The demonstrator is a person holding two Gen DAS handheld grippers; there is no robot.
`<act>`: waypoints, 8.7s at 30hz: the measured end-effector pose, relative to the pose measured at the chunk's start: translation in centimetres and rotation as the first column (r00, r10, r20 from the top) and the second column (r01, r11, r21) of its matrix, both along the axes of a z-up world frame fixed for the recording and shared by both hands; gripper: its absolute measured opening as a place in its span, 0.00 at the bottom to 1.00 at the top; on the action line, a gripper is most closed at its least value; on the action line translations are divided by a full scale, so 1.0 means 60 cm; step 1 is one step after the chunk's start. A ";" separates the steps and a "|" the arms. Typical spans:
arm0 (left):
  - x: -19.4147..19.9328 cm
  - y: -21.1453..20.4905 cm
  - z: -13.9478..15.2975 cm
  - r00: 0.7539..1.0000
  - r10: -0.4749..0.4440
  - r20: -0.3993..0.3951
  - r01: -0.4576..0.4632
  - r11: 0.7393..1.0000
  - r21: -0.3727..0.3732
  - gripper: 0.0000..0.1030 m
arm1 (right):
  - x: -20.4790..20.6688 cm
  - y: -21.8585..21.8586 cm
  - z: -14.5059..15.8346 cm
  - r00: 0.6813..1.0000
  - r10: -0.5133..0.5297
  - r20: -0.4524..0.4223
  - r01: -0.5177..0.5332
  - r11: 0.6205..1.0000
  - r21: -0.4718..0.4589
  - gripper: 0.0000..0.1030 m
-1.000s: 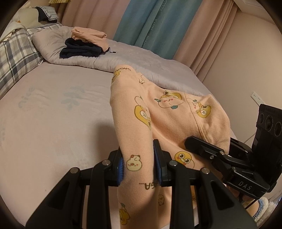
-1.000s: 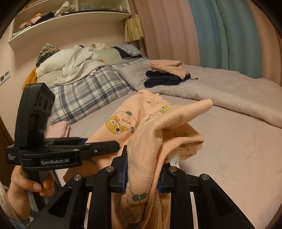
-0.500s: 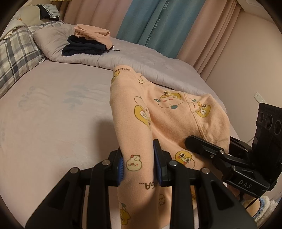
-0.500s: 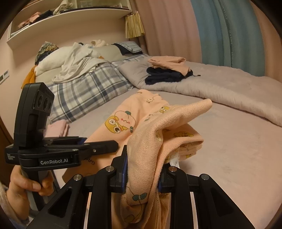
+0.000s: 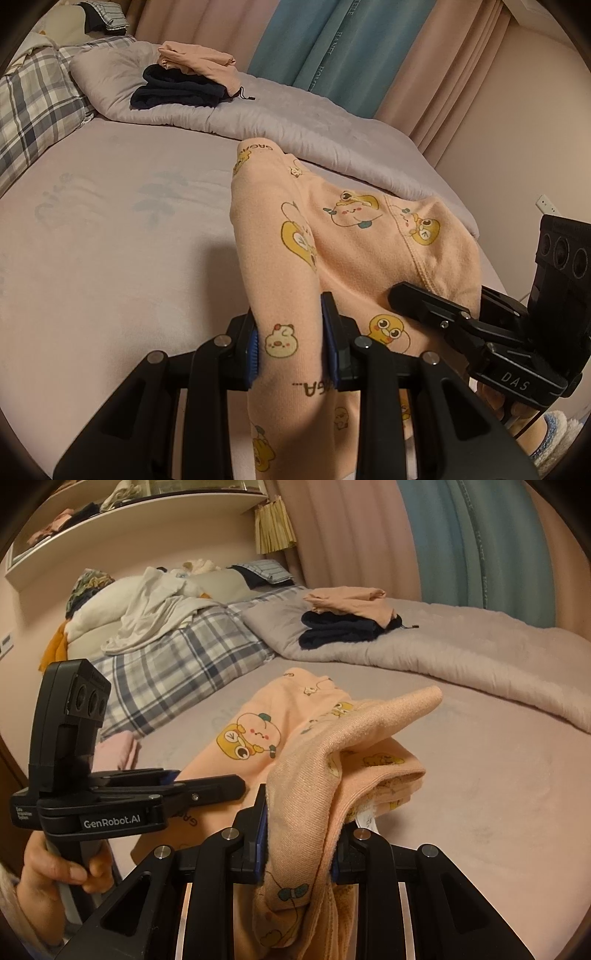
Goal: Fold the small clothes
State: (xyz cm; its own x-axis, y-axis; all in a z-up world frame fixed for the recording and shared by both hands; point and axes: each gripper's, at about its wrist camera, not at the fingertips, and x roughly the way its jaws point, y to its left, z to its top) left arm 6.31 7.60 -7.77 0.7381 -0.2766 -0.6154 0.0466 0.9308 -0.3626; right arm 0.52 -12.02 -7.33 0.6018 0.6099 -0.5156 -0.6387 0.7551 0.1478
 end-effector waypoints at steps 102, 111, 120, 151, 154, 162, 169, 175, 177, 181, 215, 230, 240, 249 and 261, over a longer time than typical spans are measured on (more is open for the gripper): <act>0.149 0.043 -0.064 0.996 0.012 -0.092 -0.005 0.997 0.081 0.28 | 0.092 0.045 -0.051 0.996 -0.030 -0.086 0.030 1.000 0.005 0.26; 0.169 0.039 -0.072 0.995 0.016 -0.096 -0.006 0.995 0.096 0.28 | 0.112 0.043 -0.053 0.996 -0.033 -0.086 0.034 0.999 0.007 0.26; 0.188 0.037 -0.090 0.992 0.017 -0.126 -0.003 0.994 0.108 0.28 | 0.126 0.046 -0.066 0.994 -0.043 -0.105 0.043 0.999 0.004 0.26; 0.215 0.029 -0.125 0.981 0.020 -0.194 0.003 0.993 0.120 0.28 | 0.138 0.052 -0.089 0.986 -0.061 -0.153 0.061 0.998 -0.004 0.26; 0.218 0.030 -0.127 0.980 0.020 -0.200 0.005 0.993 0.122 0.28 | 0.138 0.052 -0.091 0.986 -0.061 -0.156 0.062 0.998 -0.004 0.26; 0.224 0.027 -0.135 0.976 0.020 -0.216 0.008 0.991 0.130 0.28 | 0.140 0.053 -0.097 0.983 -0.066 -0.171 0.065 0.998 -0.009 0.26; 0.227 0.027 -0.146 0.970 0.026 -0.242 0.007 0.991 0.134 0.29 | 0.147 0.047 -0.109 0.971 -0.075 -0.226 0.079 0.997 0.009 0.26; 0.230 0.029 -0.150 0.967 0.029 -0.252 0.006 0.991 0.135 0.31 | 0.154 0.031 -0.120 0.955 -0.091 -0.283 0.105 0.994 0.032 0.26; 0.230 0.028 -0.151 0.967 0.029 -0.253 0.006 0.990 0.137 0.31 | 0.156 0.024 -0.125 0.947 -0.100 -0.304 0.117 0.992 0.040 0.26; 0.229 0.026 -0.152 0.967 0.031 -0.254 0.006 0.990 0.144 0.32 | 0.156 0.014 -0.131 0.939 -0.110 -0.326 0.133 0.990 0.049 0.26; 0.219 0.037 -0.164 0.955 0.097 -0.281 -0.043 0.980 0.192 0.68 | 0.156 -0.003 -0.145 0.911 -0.184 -0.370 0.207 0.978 0.022 0.30; 0.203 0.045 -0.165 0.947 0.131 -0.294 -0.081 0.981 0.177 0.77 | 0.145 -0.024 -0.143 0.898 -0.213 -0.384 0.244 0.969 0.035 0.35; 0.188 0.044 -0.163 0.945 0.143 -0.294 -0.089 0.978 0.190 0.78 | 0.137 -0.035 -0.139 0.896 -0.226 -0.383 0.257 0.966 0.032 0.35; 0.177 0.047 -0.167 0.941 0.159 -0.300 -0.099 0.974 0.204 0.83 | 0.125 -0.033 -0.130 0.908 -0.215 -0.360 0.241 0.970 0.029 0.35; 0.165 0.049 -0.175 0.935 0.177 -0.307 -0.115 0.971 0.208 0.89 | 0.126 -0.029 -0.134 0.899 -0.224 -0.376 0.239 0.971 -0.007 0.35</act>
State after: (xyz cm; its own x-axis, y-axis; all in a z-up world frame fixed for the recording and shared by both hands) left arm 16.23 10.53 -18.25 0.5159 -0.0406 -0.8557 -0.1853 0.9700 -0.1577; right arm 8.06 -13.77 -15.38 0.4976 0.5006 -0.7084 -0.3399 0.8639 0.3717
